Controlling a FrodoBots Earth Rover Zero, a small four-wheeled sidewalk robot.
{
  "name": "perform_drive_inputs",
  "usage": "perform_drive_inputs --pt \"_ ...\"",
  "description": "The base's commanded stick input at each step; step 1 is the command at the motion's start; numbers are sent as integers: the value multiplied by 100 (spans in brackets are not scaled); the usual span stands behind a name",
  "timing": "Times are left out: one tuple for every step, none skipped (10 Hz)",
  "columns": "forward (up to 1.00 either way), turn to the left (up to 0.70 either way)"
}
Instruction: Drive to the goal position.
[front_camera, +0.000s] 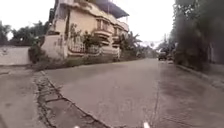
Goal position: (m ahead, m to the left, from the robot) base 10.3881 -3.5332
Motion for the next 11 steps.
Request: perform_drive_inputs --pt "85 1" --pt "85 1" --pt "85 -5" --pt "85 -20" --pt "85 -33" --pt "85 -33" --pt "85 -33" --pt "85 -33" --pt "85 -33" --pt "85 -24" --pt "85 -5"
